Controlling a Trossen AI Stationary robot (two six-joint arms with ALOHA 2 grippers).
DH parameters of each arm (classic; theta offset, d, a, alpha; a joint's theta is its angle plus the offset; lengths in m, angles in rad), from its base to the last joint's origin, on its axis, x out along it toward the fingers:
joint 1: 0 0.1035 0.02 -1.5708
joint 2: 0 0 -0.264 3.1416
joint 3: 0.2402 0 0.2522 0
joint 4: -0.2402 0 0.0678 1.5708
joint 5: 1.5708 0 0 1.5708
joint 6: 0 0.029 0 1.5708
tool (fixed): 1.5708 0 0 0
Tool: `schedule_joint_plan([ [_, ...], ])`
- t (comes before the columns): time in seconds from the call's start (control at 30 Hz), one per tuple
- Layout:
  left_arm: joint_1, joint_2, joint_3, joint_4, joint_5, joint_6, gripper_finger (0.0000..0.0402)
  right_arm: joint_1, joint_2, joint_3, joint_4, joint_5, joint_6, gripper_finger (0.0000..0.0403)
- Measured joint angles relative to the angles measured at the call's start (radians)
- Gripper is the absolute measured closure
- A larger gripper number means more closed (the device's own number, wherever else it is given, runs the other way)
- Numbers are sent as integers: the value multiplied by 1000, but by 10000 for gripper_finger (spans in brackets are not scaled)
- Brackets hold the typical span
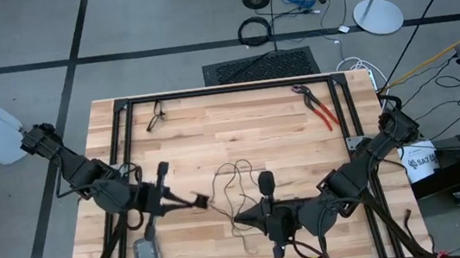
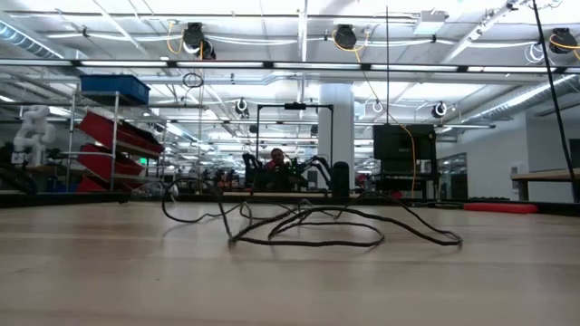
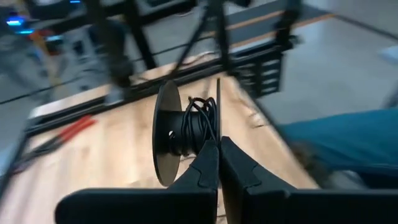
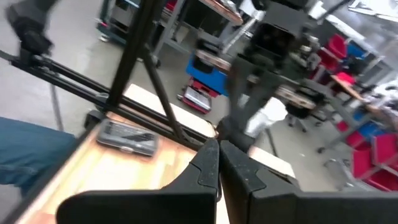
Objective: Coil cords
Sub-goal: Coil the black wire onto the spool
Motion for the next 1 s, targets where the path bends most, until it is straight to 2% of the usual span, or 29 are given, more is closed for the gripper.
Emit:
schedule_joint_plan([
  [0.1,-7,11,0,32,87,-1,400,-2,0,0,1,51,-19,402],
  [0.3,-8,58,0,115,241,1,400,-8,0,0,47,55,-57,402],
  [0.5,8,113,0,199,267,43,400,-16,19,0,137,50,-129,402],
  [0.73,46,145,0,244,367,54,400,-39,65,-2,234,49,-247,403],
  [0.9,61,162,0,253,403,54,400,-56,73,-2,261,44,-253,403],
  [1.0,73,177,0,276,430,55,400,-66,76,-2,282,7,-252,403],
])
